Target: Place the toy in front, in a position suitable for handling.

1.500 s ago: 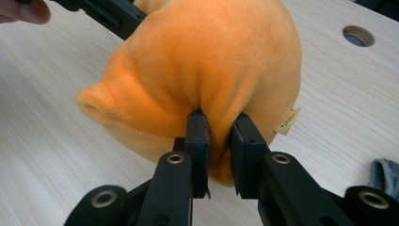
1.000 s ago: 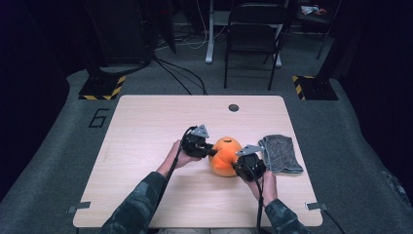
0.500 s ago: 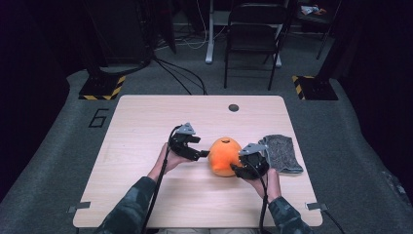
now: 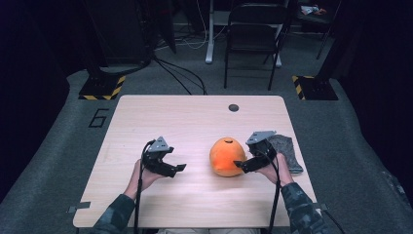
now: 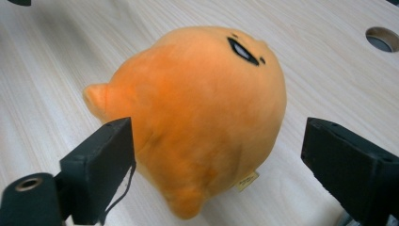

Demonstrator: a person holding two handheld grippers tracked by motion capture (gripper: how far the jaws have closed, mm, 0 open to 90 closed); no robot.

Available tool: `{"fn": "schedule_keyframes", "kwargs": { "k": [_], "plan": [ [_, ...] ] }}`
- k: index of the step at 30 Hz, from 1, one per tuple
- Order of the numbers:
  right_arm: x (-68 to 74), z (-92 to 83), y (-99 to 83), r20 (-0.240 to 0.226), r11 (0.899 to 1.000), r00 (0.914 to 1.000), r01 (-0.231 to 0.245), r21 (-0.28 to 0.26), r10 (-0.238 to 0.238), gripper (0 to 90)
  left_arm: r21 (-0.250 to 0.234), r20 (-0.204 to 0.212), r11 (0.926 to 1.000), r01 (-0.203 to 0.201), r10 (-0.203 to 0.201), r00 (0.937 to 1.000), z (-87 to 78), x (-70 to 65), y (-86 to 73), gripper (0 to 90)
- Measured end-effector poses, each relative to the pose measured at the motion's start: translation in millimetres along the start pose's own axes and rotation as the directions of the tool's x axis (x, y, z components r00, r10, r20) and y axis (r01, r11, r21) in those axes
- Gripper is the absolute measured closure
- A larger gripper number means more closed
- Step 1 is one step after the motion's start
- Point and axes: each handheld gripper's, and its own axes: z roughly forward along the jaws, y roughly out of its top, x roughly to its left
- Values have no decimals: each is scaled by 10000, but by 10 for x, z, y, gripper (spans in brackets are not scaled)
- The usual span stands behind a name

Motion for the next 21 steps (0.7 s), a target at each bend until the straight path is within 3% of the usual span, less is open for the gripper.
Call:
{"fn": "schedule_keyframes", "kwargs": {
  "k": [5,9,13,14,16,18,19,21],
  "plan": [
    [-75,28,151,-546,9972,9960,722,212,-710,69,228,-30,9997,40,-40,10000,-56,4,-105,120],
    [-108,152,250,-986,9914,9883,1216,489,-1164,47,334,-77,9994,19,-16,10000,-60,24,-133,120],
    [-145,288,279,-1212,9888,9857,1272,786,-1172,66,416,-45,9991,92,-90,9999,-45,35,-166,120],
    [-168,380,279,-1246,9872,9855,1271,964,-1147,107,522,32,9986,121,-123,9999,-40,40,-186,120],
    [-193,455,261,-1655,9882,9824,1054,1114,-861,139,761,114,9970,116,-125,9999,-25,51,-214,119],
    [-185,497,247,-1688,9900,9842,748,1195,-539,173,921,199,9955,218,-237,9995,-3,60,-243,119],
    [-204,513,236,-1828,9872,9798,1047,1204,-816,209,945,202,9952,249,-269,9994,5,67,-253,119],
    [-195,540,211,-1686,9837,9824,1051,1456,-800,275,1109,233,9935,265,-293,9993,12,76,-272,119]
  ]
}}
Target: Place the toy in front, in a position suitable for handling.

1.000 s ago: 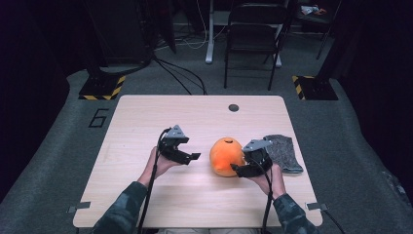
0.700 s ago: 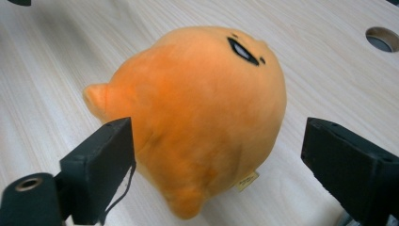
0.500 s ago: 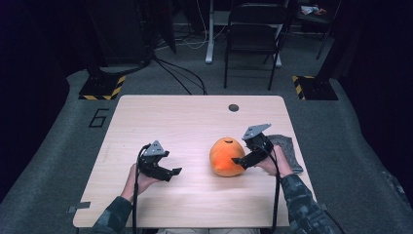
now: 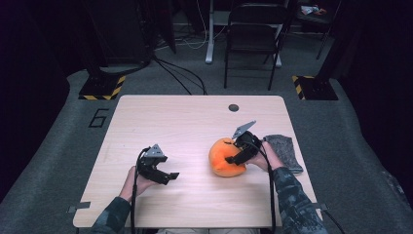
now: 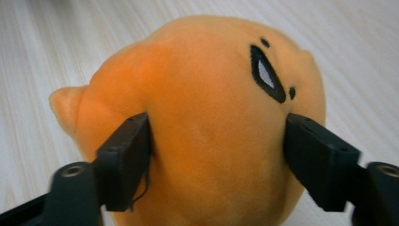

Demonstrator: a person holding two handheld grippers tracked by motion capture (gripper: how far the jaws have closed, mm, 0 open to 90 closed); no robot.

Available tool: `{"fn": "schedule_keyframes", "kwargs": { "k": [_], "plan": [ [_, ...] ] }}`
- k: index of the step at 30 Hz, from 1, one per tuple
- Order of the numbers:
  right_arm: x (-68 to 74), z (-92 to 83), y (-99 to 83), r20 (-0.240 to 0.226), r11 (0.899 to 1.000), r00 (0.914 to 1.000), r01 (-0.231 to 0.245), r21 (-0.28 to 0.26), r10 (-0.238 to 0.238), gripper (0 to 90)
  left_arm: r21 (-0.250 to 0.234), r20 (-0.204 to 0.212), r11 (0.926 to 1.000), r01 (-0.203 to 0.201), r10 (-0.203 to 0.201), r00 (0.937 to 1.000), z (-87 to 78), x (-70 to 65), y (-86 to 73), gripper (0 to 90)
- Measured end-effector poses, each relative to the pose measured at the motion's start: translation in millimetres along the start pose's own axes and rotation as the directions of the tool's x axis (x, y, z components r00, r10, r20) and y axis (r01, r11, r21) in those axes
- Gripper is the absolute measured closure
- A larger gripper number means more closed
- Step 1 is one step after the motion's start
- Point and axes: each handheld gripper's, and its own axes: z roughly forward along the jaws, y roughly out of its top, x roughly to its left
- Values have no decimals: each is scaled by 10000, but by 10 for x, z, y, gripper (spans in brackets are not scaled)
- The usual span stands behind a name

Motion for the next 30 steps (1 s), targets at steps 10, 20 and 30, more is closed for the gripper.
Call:
{"fn": "schedule_keyframes", "kwargs": {
  "k": [10,20,30],
  "plan": [
    [98,71,-115,260,9990,9995,175,-420,-164,638,581,3,9980,247,-247,9997,-14,-44,-148,120],
    [296,-194,-57,974,9906,9927,-588,-1234,711,707,340,-178,9983,476,-470,9987,-65,9,-202,120],
    [459,-423,19,2687,9337,9034,-2783,-2252,3341,692,277,-224,9980,563,-557,9982,-52,17,-179,119]
  ]
}}
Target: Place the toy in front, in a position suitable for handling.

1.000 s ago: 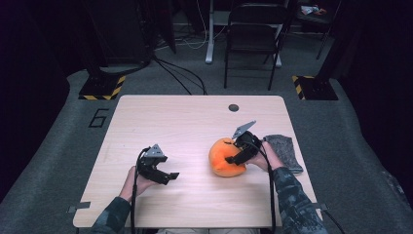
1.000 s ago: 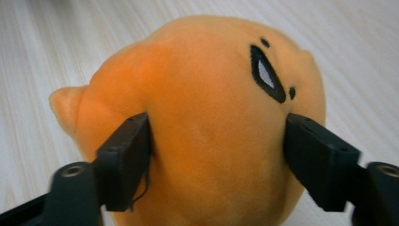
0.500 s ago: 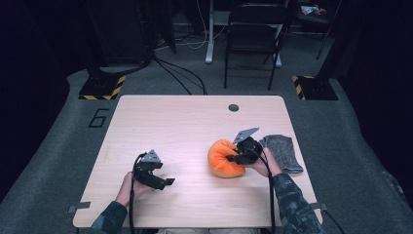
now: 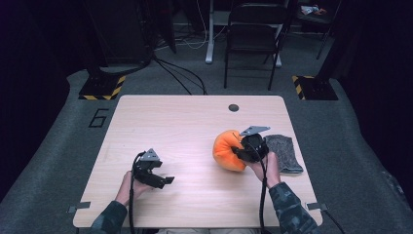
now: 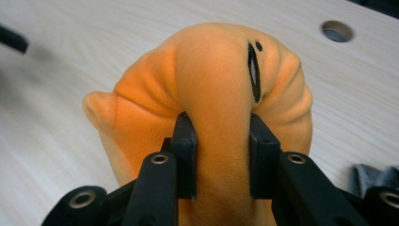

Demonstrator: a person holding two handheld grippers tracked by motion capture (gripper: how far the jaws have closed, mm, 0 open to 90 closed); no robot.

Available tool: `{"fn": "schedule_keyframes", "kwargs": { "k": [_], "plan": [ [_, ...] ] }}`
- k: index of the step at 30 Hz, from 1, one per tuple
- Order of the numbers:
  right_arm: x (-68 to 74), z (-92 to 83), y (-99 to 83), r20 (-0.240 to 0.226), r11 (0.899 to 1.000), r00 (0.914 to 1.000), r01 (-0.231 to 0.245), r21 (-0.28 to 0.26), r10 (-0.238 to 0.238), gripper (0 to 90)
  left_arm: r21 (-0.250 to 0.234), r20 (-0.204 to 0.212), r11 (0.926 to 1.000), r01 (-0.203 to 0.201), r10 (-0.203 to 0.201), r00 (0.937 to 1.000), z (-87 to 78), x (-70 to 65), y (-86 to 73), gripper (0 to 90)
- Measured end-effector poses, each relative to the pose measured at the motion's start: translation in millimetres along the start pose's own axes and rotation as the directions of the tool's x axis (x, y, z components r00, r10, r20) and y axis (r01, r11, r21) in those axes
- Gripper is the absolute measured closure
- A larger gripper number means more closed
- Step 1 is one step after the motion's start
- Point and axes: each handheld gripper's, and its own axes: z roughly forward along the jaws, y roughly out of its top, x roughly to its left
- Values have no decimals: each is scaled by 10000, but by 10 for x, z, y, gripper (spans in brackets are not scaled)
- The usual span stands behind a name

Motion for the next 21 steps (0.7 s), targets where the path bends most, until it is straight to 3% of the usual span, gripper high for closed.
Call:
{"fn": "schedule_keyframes", "kwargs": {
  "k": [4,6,8,11,15,18,21],
  "plan": [
    [26,-4,7,722,9974,9948,-707,-152,716,676,28,19,10000,-6,6,10000,-9,8,5,120],
    [27,13,-22,1026,9915,9864,-1253,-342,1281,671,90,66,10000,-18,17,10000,-7,17,4,120],
    [6,50,-65,1215,9871,9807,-1460,-658,1532,666,-24,115,10000,92,-91,9999,4,18,-2,120],
    [-12,131,-100,1164,9830,9762,-1802,-358,1831,648,49,265,9999,154,-155,9995,7,20,1,120],
    [-26,322,-221,1296,9831,9760,-1805,296,1753,614,36,235,9998,175,-176,9996,21,21,-2,120],
    [-28,353,-253,1348,9851,9768,-1707,231,1661,589,84,239,9999,144,-145,9996,19,24,-2,119],
    [-42,312,-216,1271,9913,9846,-1258,379,1200,446,76,250,9999,128,-130,9996,21,20,-2,119]
  ]
}}
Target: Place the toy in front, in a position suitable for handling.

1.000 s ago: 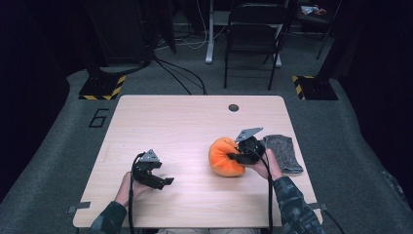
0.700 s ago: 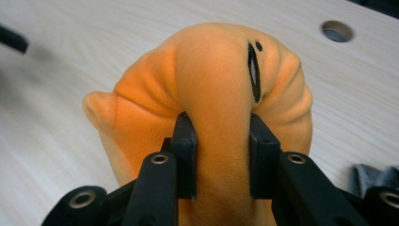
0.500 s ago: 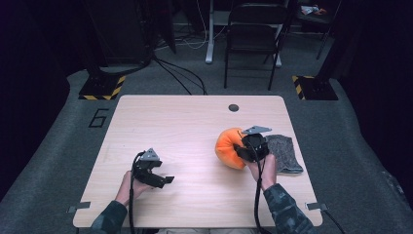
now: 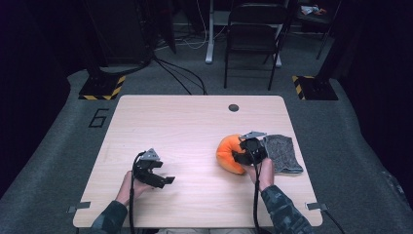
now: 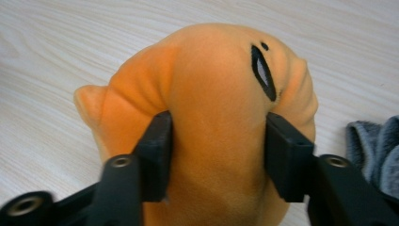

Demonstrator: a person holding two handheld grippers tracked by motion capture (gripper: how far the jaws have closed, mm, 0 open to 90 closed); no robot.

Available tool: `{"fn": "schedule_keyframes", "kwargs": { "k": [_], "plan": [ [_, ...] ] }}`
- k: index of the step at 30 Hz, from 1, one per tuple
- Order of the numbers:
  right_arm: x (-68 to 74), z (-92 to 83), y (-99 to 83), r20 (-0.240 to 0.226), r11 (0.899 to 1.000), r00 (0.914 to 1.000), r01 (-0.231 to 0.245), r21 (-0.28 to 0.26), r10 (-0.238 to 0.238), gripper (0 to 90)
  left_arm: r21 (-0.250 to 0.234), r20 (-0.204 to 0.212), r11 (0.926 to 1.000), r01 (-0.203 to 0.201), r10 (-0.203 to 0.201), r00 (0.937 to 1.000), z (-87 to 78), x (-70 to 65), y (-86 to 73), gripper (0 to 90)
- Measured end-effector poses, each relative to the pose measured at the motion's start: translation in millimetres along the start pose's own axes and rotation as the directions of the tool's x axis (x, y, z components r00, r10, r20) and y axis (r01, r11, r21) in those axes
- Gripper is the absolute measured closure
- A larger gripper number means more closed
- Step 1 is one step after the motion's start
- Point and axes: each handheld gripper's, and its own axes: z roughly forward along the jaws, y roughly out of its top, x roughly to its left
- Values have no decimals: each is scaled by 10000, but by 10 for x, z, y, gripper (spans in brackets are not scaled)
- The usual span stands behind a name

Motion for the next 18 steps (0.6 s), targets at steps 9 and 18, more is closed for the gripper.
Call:
{"fn": "schedule_keyframes", "kwargs": {
  "k": [9,18],
  "plan": [
    [-152,-163,202,-945,9721,9677,2347,6,-2336,134,31,-31,10000,36,-36,10000,9,7,-4,120],
    [-325,-108,424,-2183,9146,8936,4043,113,-3923,52,76,-44,10000,-46,46,10000,12,7,0,120]
  ]
}}
